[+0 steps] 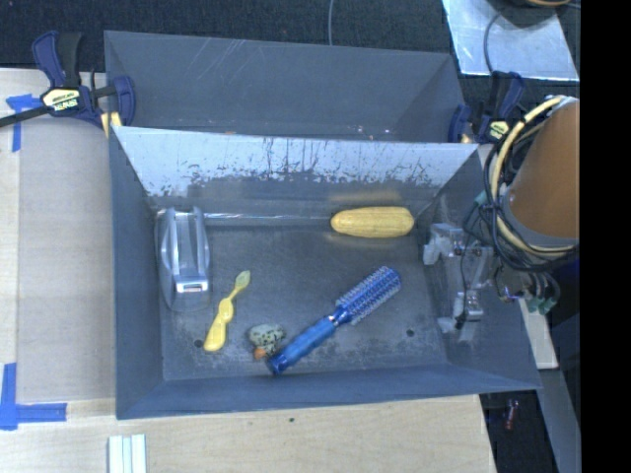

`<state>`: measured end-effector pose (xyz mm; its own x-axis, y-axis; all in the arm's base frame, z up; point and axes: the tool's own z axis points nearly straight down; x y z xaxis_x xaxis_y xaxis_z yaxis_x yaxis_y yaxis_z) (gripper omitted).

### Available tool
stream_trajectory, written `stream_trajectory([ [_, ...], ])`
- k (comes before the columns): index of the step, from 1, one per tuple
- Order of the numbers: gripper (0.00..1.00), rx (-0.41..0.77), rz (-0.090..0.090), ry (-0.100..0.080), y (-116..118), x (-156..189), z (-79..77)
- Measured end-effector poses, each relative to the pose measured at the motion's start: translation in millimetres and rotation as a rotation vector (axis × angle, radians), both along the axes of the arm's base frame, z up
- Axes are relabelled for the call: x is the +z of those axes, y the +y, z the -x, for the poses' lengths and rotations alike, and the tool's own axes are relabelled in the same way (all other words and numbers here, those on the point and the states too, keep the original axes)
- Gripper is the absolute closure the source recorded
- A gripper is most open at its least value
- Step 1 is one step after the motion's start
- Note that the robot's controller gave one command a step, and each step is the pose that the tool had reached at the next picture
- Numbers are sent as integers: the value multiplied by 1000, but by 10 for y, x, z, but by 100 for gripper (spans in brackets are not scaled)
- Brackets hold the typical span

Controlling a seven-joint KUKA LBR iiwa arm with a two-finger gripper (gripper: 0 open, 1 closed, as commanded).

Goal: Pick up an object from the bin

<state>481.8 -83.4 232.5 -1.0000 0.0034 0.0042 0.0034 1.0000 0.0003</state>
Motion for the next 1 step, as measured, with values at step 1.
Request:
stream_trajectory([
  [1,0,3,1,-8,3,36,-16],
])
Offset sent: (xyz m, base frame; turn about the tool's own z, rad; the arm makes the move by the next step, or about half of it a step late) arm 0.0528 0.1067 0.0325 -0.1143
